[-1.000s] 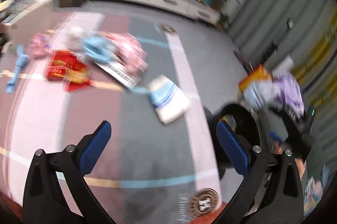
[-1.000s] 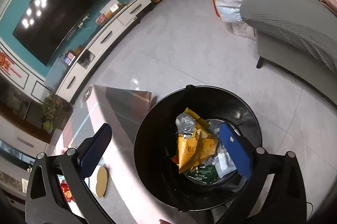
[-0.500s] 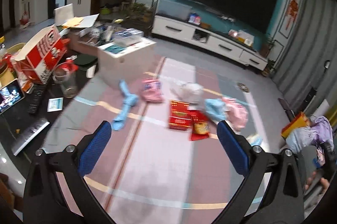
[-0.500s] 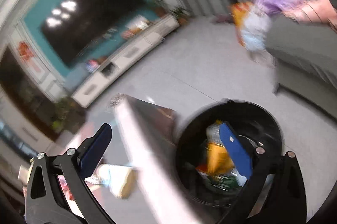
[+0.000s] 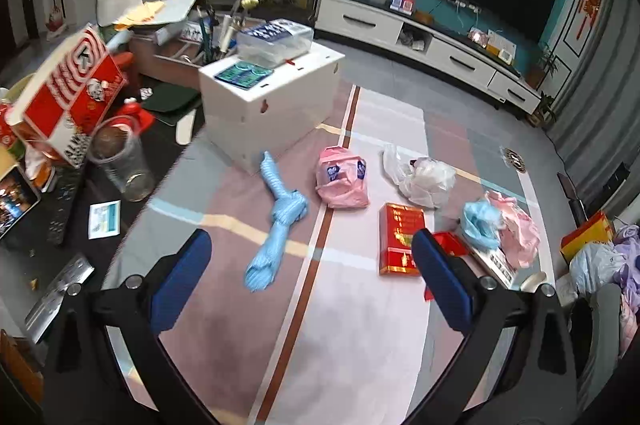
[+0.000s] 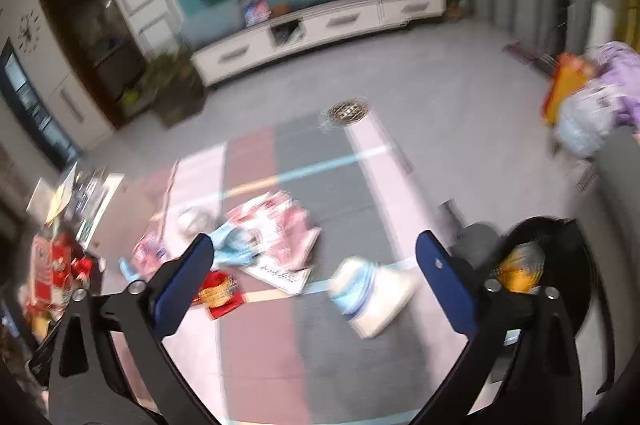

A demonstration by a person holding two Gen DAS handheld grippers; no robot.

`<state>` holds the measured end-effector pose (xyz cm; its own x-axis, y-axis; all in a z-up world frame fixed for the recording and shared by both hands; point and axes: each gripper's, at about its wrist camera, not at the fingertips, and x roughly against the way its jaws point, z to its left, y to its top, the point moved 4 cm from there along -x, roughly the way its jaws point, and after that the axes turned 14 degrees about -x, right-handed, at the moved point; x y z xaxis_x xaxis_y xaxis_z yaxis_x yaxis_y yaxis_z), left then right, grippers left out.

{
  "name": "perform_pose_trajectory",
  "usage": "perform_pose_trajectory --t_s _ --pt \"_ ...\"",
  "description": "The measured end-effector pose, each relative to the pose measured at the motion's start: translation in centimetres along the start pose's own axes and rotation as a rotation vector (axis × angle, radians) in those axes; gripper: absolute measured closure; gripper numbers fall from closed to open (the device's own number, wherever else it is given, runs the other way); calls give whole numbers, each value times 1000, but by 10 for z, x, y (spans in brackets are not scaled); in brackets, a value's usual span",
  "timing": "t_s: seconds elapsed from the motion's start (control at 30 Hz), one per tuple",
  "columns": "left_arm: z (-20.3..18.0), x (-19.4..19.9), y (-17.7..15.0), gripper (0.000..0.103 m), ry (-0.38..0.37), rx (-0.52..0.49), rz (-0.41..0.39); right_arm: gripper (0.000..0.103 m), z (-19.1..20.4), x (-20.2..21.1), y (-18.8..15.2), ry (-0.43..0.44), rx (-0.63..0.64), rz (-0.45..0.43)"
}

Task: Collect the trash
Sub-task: 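Move both tools back from the bin toward the table, then grasp the blue cloth with the left gripper while the right gripper grasps the pink bag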

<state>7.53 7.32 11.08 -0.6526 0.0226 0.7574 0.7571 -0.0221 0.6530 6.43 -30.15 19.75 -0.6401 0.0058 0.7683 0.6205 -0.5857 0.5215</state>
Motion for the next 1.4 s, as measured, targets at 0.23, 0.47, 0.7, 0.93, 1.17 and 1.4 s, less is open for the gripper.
perform_pose_trajectory --t_s 0.23,0.47,0.7,0.93,1.17,1.4 --pt "0 -77 13 11 -4 -15 114 31 46 -106 -19 -67 109 143" --pt "13 -130 9 31 -72 69 191 46 39 -171 -19 -65 37 255" --pt "34 -151 -4 30 -80 137 215 61 30 -188 -24 -66 31 284" --pt "31 -159 -11 55 -61 120 210 81 28 -181 -23 -65 51 275" --pt "29 -148 -15 66 -95 89 165 84 26 -169 -25 -58 44 270" --pt "17 -88 4 66 -116 69 73 84 28 -114 -23 -22 75 188"
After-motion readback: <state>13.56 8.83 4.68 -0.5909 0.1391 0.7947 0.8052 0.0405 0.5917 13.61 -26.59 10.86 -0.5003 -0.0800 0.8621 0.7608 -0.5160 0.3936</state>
